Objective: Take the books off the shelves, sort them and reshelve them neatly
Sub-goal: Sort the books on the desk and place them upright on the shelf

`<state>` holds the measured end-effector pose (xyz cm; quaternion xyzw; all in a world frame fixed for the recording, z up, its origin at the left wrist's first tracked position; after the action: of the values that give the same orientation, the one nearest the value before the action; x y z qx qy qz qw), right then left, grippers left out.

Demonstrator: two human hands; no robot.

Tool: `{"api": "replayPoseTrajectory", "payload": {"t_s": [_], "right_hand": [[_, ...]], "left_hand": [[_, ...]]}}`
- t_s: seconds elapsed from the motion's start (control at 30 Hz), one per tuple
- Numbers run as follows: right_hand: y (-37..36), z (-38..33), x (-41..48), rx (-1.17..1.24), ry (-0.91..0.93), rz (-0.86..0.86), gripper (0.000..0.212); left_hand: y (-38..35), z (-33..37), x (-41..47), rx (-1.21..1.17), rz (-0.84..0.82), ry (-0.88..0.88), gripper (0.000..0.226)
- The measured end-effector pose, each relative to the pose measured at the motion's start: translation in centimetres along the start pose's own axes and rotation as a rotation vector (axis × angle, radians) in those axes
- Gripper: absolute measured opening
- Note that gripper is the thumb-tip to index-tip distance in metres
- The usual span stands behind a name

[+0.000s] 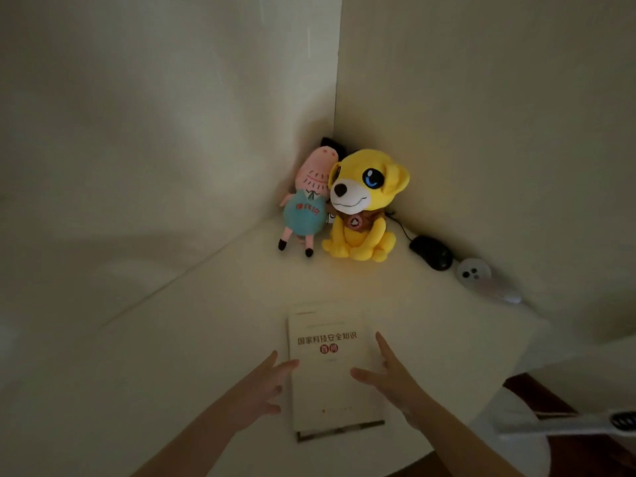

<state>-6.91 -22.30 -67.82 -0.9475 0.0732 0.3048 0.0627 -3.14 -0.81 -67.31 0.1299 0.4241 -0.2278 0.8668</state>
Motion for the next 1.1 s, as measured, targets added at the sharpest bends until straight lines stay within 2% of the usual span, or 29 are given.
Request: {"api": "replayPoseTrajectory", "payload": {"t_s": [0.07, 0.13, 0.17, 0.2, 0.3, 0.43, 0.53, 0.67, 0.8, 0.9, 1.0, 1.1], "right_hand": [[-0.3, 1.1, 0.6, -0.02, -0.011, 0.01, 0.102], [-0.7, 2.0, 1.2, -0.055, -0.011, 0.01, 0.105], [-0.9, 2.3, 1.5, -0.087, -0.013, 0.011, 0.107], [-1.1, 2.5, 1.7, -0.119, -0.014, 0.016, 0.109], [-1.5, 2.8, 2.3, -0.164, -0.001, 0.027, 0.114], [-0.9, 3.2, 2.7, -0.151, -0.006, 0.06, 0.109], [-0.4, 3.5, 2.4, -0.091, -0.006, 0.074, 0.097], [-0.1, 4.7, 1.9, -0.064, 0.01, 0.084, 0.087], [-0.2, 5.5, 1.4, 0.013, 0.012, 0.1, 0.082], [-0.6, 5.4, 0.8, 0.084, 0.028, 0.097, 0.08], [-0.7, 4.1, -0.2, 0.126, 0.109, 0.098, 0.075], [-1.1, 1.1, -1.2, 0.135, 0.191, 0.017, 0.075]], "left_hand": [[-1.0, -0.6, 0.8, 0.001, -0.012, 0.003, 0.089], [-2.2, -0.4, 0.9, 0.02, -0.031, -0.029, 0.055], [-2.6, -0.4, 0.8, 0.026, -0.031, -0.034, 0.045], [-2.9, -0.6, 1.1, 0.031, -0.022, -0.032, 0.045], [-3.0, -0.4, 1.6, 0.065, 0.069, -0.06, 0.068], [-2.8, -0.1, 1.6, 0.057, 0.121, -0.083, 0.051], [-2.0, -1.8, 2.0, 0.015, 0.165, 0.006, 0.064], [-2.2, -3.8, 2.1, -0.028, 0.17, 0.059, 0.043], [-1.9, -3.7, 1.5, -0.023, 0.271, -0.045, 0.044], [-2.4, -2.6, 0.2, -0.081, 0.187, -0.134, 0.041], [-1.9, -1.5, -1.4, -0.131, 0.139, -0.232, 0.052], [-0.6, -0.4, -3.1, -0.159, 0.114, -0.299, 0.059]]}}
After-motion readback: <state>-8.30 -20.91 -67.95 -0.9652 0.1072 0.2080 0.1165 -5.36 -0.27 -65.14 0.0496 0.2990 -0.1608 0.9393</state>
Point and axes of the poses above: each hand's wrist, its own x-axis towards the middle knuckle, its own y-axis out of the back of the hand, z = x × y, the point moved 6 cm from there along x, towards the middle knuckle, and after that the axes turned 14 degrees about x, right-handed, at the moved point
